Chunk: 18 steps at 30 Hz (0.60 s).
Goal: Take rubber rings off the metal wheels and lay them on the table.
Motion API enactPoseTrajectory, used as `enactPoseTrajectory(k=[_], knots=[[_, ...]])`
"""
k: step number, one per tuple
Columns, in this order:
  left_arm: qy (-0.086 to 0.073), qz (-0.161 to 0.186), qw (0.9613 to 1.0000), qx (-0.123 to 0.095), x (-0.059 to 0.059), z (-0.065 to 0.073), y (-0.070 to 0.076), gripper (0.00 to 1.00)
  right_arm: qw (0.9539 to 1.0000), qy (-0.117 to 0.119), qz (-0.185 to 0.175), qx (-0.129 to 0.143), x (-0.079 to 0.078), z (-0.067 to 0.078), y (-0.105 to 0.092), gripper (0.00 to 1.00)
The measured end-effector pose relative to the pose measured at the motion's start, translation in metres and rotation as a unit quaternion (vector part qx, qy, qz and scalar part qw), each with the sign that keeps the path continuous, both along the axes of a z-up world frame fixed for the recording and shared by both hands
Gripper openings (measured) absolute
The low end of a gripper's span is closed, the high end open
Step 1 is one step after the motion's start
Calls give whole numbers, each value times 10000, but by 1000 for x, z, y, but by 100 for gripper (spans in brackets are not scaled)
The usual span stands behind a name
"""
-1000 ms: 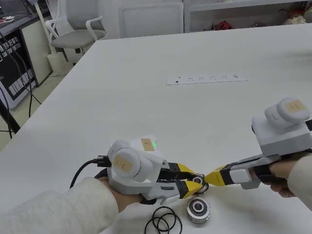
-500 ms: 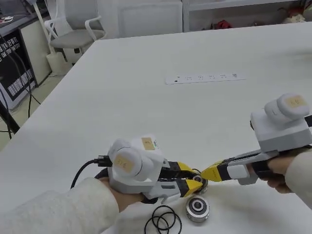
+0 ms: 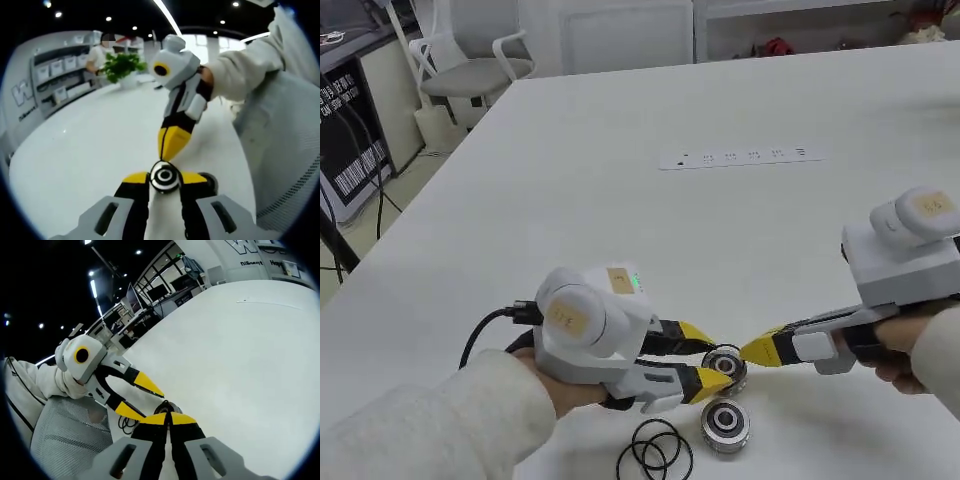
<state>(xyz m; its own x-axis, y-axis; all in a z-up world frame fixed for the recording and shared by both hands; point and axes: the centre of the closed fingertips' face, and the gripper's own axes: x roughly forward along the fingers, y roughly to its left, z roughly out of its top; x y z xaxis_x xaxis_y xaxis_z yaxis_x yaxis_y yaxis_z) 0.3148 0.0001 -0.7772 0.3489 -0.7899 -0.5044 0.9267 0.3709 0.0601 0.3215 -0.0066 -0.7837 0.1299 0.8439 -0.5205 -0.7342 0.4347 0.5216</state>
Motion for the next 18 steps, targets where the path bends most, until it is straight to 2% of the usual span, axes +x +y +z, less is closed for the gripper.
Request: enactPoseTrajectory(k=[7, 9, 13, 18], knots=[[-119, 58, 9998, -118, 3, 21, 10, 34, 10000, -16, -18, -51, 1, -2, -3, 0], [-109, 94, 9998, -145, 5, 25, 14, 38, 10000, -24, -31, -69, 2, -2, -4, 0], [-208, 195, 9994, -177, 9, 36, 22, 42, 10000, -36, -57, -69, 4, -2, -5, 0], [-193, 196, 9992, -292, 8, 50, 26, 50, 9999, -39, -126, -84, 6, -2, -9, 0]])
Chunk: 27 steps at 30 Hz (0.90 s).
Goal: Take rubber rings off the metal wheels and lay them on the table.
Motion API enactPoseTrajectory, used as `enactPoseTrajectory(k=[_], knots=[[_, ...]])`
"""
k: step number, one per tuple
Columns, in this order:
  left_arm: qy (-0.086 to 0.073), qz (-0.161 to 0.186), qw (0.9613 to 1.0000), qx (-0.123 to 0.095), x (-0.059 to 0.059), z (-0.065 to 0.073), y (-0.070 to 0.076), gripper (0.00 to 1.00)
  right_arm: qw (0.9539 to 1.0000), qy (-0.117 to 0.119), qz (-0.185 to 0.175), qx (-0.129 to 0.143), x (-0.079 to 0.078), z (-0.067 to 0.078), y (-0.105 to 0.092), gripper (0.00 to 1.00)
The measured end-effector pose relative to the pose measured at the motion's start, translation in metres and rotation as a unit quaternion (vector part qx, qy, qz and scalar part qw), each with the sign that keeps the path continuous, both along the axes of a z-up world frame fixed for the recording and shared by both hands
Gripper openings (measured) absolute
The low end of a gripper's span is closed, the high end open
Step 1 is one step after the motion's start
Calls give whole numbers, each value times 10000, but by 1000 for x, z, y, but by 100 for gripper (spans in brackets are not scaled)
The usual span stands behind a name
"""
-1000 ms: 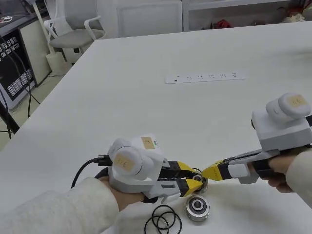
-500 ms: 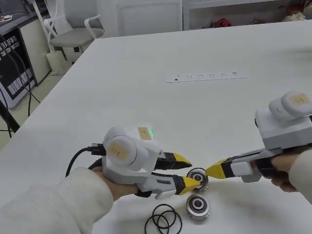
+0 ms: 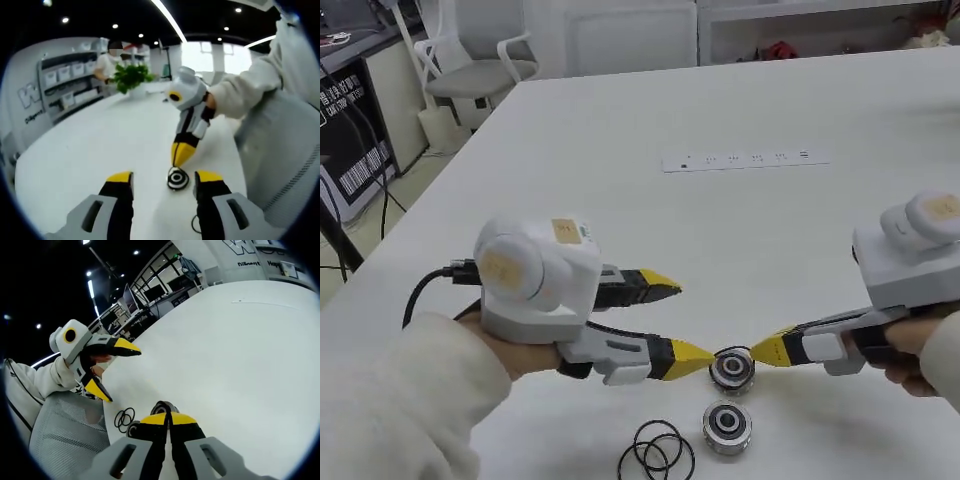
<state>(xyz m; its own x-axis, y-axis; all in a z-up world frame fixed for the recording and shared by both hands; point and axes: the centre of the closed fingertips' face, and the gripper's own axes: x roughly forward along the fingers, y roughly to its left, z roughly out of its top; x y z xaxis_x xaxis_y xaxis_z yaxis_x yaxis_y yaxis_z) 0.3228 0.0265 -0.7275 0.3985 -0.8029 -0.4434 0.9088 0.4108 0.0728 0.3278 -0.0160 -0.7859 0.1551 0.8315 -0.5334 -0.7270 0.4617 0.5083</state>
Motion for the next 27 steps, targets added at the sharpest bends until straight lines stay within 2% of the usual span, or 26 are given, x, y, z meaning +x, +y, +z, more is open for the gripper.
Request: enactPoseTrajectory(k=[7, 17, 23, 27], knots=[[-69, -183, 9998, 99, -9, 17, 2, 58, 10000, -33, -64, 34, 2, 4, -3, 0], [-309, -181, 9993, 105, -29, 47, 21, 68, 9993, -115, -265, 228, 11, 17, -9, 0], [-440, 30, 9989, 157, -40, 61, 47, 71, 9985, -138, -367, 384, 14, 26, -8, 0], [-404, 297, 9986, 190, -49, 63, 70, 76, 9982, -153, -329, 468, 13, 32, -4, 0]])
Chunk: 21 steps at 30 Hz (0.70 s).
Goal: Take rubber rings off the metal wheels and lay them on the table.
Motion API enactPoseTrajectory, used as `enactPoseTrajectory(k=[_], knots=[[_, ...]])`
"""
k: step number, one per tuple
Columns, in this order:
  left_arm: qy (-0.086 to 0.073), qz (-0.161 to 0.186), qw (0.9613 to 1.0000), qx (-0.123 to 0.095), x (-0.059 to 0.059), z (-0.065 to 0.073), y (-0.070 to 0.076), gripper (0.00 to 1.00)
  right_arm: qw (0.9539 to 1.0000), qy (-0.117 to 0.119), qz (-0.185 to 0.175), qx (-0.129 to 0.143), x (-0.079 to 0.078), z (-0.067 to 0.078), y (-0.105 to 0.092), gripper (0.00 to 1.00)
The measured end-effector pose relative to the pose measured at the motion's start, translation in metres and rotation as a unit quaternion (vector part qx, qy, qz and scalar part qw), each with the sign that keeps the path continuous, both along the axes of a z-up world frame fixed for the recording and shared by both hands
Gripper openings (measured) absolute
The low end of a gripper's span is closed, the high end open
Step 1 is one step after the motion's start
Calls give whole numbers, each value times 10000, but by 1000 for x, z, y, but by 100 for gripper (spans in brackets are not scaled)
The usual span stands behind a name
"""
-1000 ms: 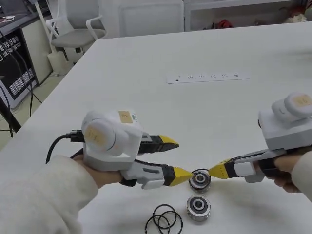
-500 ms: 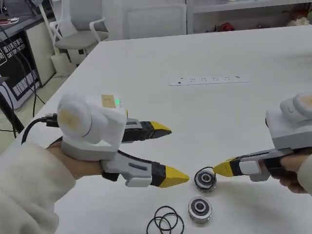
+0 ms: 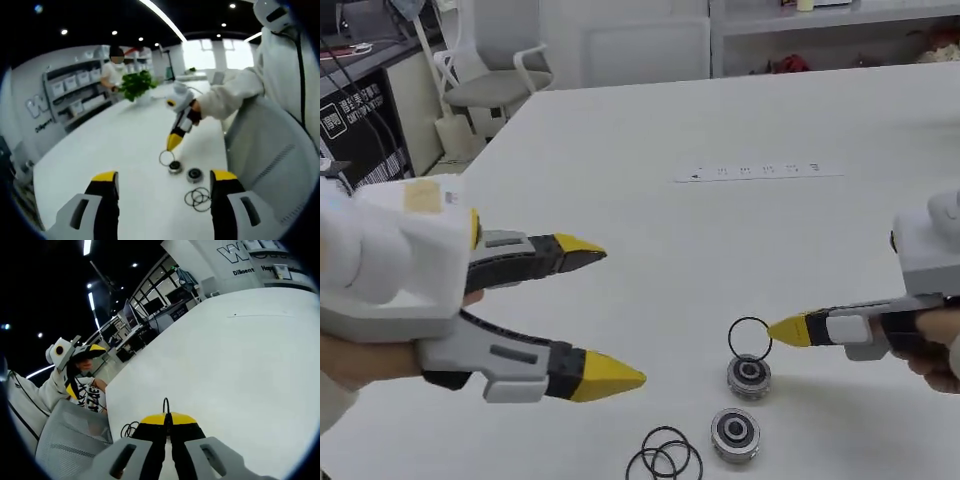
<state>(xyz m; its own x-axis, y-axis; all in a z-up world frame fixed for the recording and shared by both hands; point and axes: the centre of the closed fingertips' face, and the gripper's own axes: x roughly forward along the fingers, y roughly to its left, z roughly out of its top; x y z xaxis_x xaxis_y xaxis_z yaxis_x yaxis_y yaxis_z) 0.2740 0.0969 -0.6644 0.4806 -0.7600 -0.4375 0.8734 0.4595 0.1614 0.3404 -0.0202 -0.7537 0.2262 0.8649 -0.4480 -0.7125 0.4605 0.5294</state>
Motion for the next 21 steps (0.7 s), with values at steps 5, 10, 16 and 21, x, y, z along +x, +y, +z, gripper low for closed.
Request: enactPoseTrajectory(k=[5, 10, 16, 21], knots=[[74, 300, 9995, -27, -11, -2, 23, 81, 9999, 6, 88, 67, -4, 5, 6, 0], [159, 479, 9986, -133, -21, -6, 32, 86, 9996, 35, 285, 73, -12, 7, 16, 0], [277, 675, 9970, -268, -29, -13, 36, 91, 9983, 77, 579, 53, -25, 7, 29, 0], [396, 735, 9959, -353, -39, -22, 36, 96, 9959, 104, 901, -10, -40, 5, 41, 0]])
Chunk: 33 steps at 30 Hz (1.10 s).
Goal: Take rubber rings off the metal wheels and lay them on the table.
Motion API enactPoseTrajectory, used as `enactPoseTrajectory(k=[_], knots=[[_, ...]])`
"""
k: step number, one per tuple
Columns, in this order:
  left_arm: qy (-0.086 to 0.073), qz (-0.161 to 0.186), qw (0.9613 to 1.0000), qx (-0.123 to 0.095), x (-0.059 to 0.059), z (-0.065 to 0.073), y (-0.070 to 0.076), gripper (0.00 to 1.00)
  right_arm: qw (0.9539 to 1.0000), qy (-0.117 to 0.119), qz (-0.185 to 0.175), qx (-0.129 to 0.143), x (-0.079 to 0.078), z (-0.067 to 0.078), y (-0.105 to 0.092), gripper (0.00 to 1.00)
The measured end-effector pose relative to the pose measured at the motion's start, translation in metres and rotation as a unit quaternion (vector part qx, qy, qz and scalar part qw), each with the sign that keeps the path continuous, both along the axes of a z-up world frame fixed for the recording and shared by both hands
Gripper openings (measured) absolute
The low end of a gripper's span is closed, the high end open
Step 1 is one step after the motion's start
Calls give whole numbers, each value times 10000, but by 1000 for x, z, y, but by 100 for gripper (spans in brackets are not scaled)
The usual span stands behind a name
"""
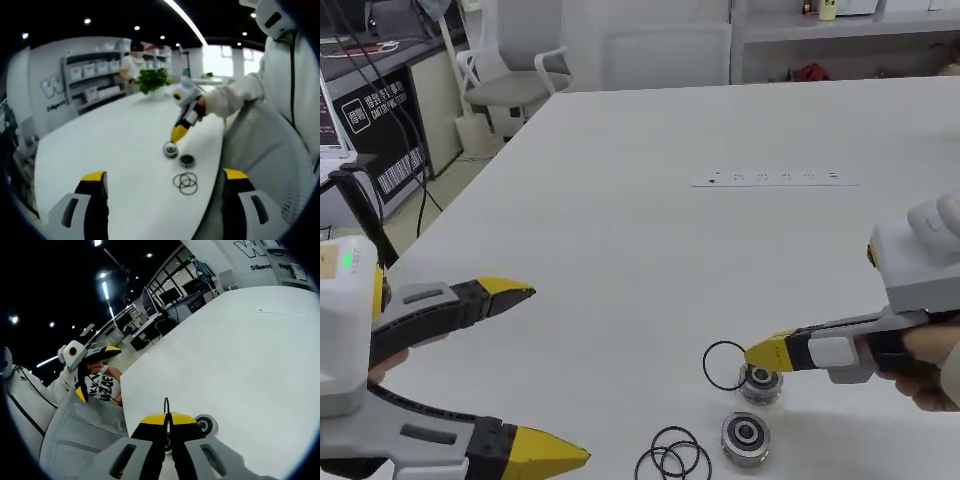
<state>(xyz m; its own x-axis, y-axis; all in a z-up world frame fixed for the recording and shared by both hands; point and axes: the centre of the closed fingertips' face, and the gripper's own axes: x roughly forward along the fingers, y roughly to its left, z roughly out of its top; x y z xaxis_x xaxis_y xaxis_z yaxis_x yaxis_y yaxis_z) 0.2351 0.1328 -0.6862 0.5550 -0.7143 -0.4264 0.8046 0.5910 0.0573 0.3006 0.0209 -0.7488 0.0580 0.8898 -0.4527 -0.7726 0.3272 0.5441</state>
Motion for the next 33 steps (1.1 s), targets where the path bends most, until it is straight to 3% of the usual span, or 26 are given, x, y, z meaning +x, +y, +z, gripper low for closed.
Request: enactPoseTrajectory(k=[7, 15, 21, 33], knots=[[137, 169, 9998, 1, -9, -12, 6, 97, 9993, 6, 360, -135, -18, -5, 12, 0], [183, 334, 9993, -66, -15, -14, 13, 97, 9971, -30, 687, -323, -33, -10, 19, 0], [210, 398, 9989, -104, -18, -17, 14, 97, 9929, -208, 959, -665, -41, -20, 20, 0], [213, 489, 9985, -151, -18, -19, 15, 94, 9857, -410, 1288, -1010, -50, -29, 21, 0]])
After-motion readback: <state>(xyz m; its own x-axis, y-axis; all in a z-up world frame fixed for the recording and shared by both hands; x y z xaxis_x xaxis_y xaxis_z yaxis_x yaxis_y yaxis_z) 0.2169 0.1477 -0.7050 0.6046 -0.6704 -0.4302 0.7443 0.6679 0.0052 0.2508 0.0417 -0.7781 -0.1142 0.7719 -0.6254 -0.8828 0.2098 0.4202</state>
